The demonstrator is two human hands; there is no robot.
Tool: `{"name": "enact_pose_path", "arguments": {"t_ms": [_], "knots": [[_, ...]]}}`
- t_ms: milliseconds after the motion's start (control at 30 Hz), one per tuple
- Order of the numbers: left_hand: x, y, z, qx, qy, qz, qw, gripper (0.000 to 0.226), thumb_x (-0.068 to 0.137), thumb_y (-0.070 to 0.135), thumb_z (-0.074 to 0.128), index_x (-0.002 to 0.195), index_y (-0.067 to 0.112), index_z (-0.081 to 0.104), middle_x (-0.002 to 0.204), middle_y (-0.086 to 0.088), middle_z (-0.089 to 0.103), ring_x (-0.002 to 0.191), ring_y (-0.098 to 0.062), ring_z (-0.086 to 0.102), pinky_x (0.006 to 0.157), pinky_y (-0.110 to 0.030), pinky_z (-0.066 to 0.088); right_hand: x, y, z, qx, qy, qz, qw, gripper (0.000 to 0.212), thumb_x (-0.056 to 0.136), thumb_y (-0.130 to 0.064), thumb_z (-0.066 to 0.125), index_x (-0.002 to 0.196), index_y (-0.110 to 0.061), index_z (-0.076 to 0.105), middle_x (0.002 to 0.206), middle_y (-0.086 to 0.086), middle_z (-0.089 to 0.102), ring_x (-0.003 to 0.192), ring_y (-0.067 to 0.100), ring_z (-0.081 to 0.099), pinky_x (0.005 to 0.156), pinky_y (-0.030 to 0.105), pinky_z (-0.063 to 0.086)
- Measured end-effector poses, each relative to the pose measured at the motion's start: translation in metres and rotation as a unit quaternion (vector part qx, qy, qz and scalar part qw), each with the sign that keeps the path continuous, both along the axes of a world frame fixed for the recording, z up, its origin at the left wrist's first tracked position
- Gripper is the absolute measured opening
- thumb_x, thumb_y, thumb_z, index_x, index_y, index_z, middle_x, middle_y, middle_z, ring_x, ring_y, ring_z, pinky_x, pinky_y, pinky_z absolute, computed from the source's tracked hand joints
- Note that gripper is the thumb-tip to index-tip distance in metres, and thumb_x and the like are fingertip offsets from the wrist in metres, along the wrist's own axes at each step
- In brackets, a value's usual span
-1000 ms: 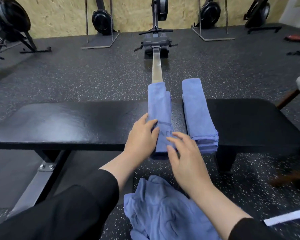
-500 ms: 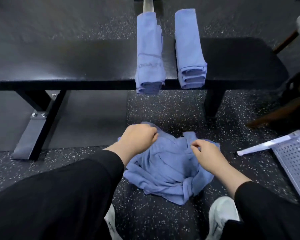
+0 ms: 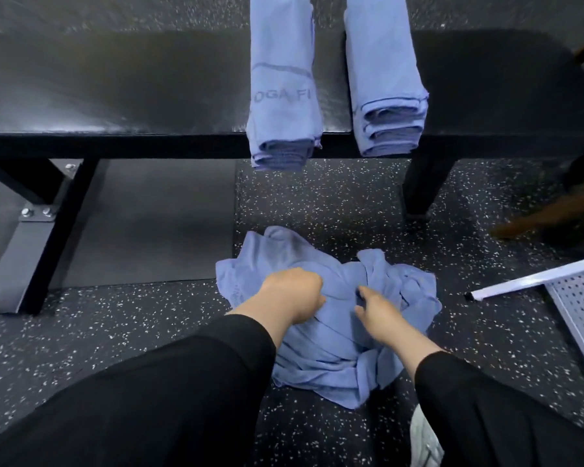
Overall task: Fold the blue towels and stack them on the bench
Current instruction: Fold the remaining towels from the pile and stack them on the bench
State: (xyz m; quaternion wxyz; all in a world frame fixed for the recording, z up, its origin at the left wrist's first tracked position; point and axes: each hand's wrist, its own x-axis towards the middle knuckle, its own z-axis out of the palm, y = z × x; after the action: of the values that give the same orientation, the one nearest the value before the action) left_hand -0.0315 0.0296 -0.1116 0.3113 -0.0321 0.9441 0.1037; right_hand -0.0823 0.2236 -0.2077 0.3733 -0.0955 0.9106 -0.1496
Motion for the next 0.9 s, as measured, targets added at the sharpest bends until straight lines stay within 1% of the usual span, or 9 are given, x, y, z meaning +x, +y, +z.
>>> {"name": "enact_pose_path", "arguments": {"t_ms": [200,267,333,433,533,633,700,800,900], "knots": [[-0.006,0.0,0.004,0.011,0.002,0.002,1.0,0.031,0.107,0.039,0.039,0.116,0.016,0.058,0.114,-0.006,0.06,0.091,-0.024,0.047,0.076,-0.036,0.038,-0.001,-0.013,-0.019,-0.009,0.003,-0.042,0.999,0.023,0.101,-0.033,0.057,0.109,-0.012,0.06,0.107,0.01,0.067,0.111,0.035,0.062,0.083,0.035,0.045],[-0.003,-0.004,0.007,0.005,0.011,-0.002,1.0,0.032,0.106,0.04,0.039,0.117,0.016,0.058,0.115,-0.006,0.061,0.099,-0.027,0.055,0.076,-0.035,0.037,0.003,-0.018,-0.012,-0.024,0.034,-0.051,0.998,0.033,0.102,-0.033,0.056,0.074,-0.015,0.048,0.072,0.004,0.054,0.09,0.036,0.063,0.065,0.035,0.038],[0.0,-0.007,0.01,0.006,0.027,0.006,1.0,0.031,0.106,0.038,0.039,0.117,0.016,0.058,0.115,-0.006,0.063,0.105,-0.028,0.058,0.074,-0.035,0.037,0.007,-0.024,0.001,-0.047,0.068,-0.057,0.995,0.041,0.102,-0.029,0.056,0.067,-0.017,0.039,0.061,0.001,0.043,0.075,0.032,0.055,0.06,0.036,0.031],[0.003,-0.011,0.023,0.036,0.079,0.05,0.995,0.029,0.104,0.025,0.04,0.127,0.018,0.054,0.12,-0.006,0.062,0.109,-0.03,0.059,0.075,-0.036,0.044,0.006,-0.033,0.039,-0.142,0.067,-0.066,0.985,0.01,0.099,-0.017,0.055,0.09,-0.02,0.06,0.07,-0.006,0.052,0.073,0.022,0.053,0.063,0.032,0.039],[0.01,-0.016,0.05,0.112,0.129,0.056,0.984,0.05,0.1,0.014,0.042,0.15,0.022,0.04,0.144,-0.004,0.05,0.129,-0.027,0.049,0.094,-0.042,0.047,0.002,-0.039,0.095,-0.214,0.07,-0.023,0.974,0.026,0.097,-0.007,0.052,0.103,-0.026,0.069,0.08,-0.017,0.06,0.071,0.006,0.053,0.063,0.018,0.038],[0.017,-0.015,0.088,0.187,0.144,0.043,0.971,0.048,0.092,0.014,0.045,0.138,0.026,0.051,0.139,0.002,0.053,0.128,-0.024,0.045,0.106,-0.047,0.041,0.002,-0.043,0.157,-0.263,0.089,0.036,0.96,0.032,0.092,-0.001,0.053,0.091,-0.025,0.074,0.086,-0.006,0.073,0.08,0.021,0.062,0.078,0.028,0.05],[0.025,-0.011,0.118,0.228,0.146,0.075,0.96,0.028,0.089,0.014,0.045,0.111,0.024,0.06,0.111,0.005,0.059,0.109,-0.021,0.05,0.099,-0.048,0.044,0.006,-0.044,0.201,-0.266,0.102,0.072,0.956,0.032,0.089,0.0,0.055,0.086,-0.024,0.075,0.09,0.004,0.075,0.088,0.029,0.065,0.084,0.035,0.048],[0.039,-0.009,0.164,0.275,0.135,0.153,0.94,0.016,0.096,0.024,0.052,0.101,0.017,0.065,0.099,-0.002,0.066,0.091,-0.018,0.058,0.081,-0.031,0.049,0.014,-0.037,0.262,-0.267,0.139,0.085,0.95,0.035,0.087,-0.002,0.056,0.078,-0.032,0.071,0.087,-0.002,0.075,0.088,0.021,0.066,0.084,0.034,0.05],[0.057,-0.012,0.202,0.291,0.158,0.169,0.928,0.015,0.095,0.028,0.059,0.087,0.016,0.064,0.072,0.007,0.06,0.067,-0.008,0.051,0.054,-0.019,0.037,0.021,-0.026,0.315,-0.296,0.183,0.055,0.936,0.031,0.091,-0.003,0.056,0.081,-0.029,0.07,0.08,-0.011,0.071,0.075,0.005,0.06,0.071,0.016,0.046]]}}
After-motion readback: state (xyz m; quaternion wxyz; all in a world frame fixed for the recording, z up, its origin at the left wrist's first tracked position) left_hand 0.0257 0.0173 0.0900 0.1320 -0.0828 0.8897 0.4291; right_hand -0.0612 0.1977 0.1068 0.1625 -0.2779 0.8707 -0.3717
